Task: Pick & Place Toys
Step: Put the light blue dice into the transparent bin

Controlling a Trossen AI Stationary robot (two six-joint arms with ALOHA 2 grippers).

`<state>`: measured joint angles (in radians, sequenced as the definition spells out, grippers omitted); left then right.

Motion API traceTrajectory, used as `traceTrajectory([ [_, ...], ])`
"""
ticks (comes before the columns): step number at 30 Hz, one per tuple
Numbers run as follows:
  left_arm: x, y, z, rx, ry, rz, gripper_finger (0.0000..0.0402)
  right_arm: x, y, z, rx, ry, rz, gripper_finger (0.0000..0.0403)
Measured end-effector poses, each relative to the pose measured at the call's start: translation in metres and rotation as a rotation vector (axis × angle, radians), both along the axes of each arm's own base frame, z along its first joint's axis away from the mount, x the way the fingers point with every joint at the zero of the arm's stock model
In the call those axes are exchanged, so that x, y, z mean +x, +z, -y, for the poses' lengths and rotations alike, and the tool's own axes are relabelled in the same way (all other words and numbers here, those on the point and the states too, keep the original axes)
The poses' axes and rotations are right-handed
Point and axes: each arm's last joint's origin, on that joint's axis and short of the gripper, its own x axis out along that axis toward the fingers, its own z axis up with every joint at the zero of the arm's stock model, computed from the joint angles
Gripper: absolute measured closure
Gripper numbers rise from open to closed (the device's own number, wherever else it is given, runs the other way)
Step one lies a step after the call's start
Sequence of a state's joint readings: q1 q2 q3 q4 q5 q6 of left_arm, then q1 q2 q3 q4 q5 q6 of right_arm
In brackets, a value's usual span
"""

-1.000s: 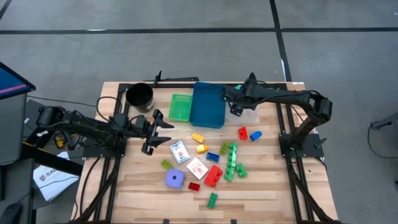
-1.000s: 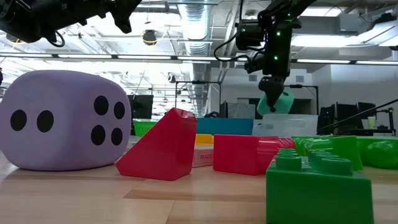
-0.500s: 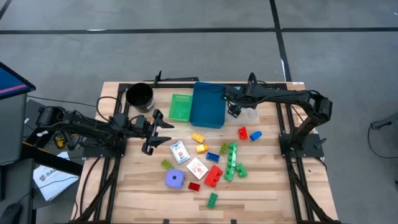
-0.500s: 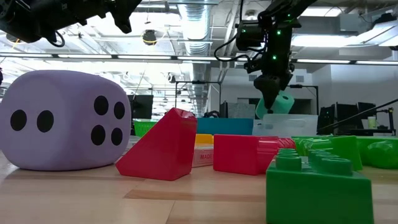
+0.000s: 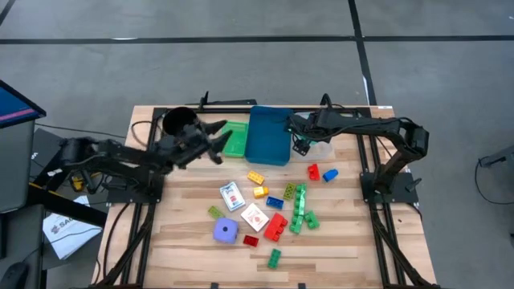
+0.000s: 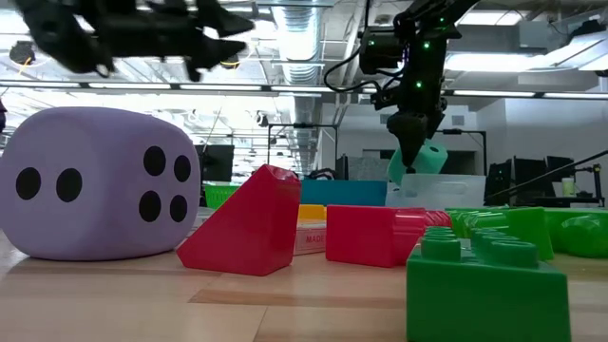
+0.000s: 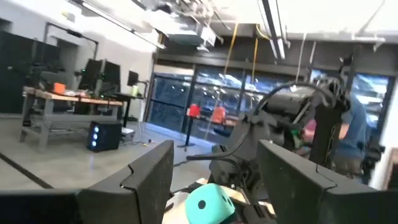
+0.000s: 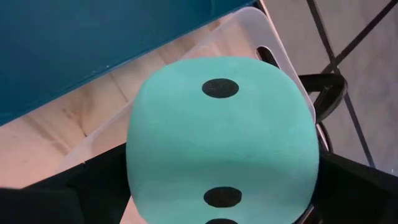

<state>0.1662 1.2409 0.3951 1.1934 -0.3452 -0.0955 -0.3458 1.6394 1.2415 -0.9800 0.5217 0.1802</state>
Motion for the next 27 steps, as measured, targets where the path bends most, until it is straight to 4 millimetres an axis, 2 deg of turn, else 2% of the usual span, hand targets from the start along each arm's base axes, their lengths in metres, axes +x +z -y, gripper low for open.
traceTrajectory([
  [5,0.043,-0.009,-0.024,-0.007,-0.009,-0.1,0.0178,0.0,0.0,-0.001,0.003,0.028,-0.024,0.0003],
  [9,0.056,-0.02,-0.034,-0.034,0.012,-0.207,0.0178,0.0,0.0,-0.002,-0.001,0.054,-0.034,0.0003],
  [12,0.053,-0.021,-0.039,-0.047,0.028,-0.251,0.0178,0.001,0.0,-0.001,-0.003,0.054,-0.03,0.0003],
  [15,0.045,-0.012,-0.04,-0.052,0.041,-0.267,0.0178,0.001,0.0,-0.001,-0.003,0.053,-0.03,0.0003],
  [27,0.005,0.022,-0.021,-0.08,0.012,-0.394,0.0178,0.004,0.001,0.0,-0.015,0.045,0.009,0.0009],
])
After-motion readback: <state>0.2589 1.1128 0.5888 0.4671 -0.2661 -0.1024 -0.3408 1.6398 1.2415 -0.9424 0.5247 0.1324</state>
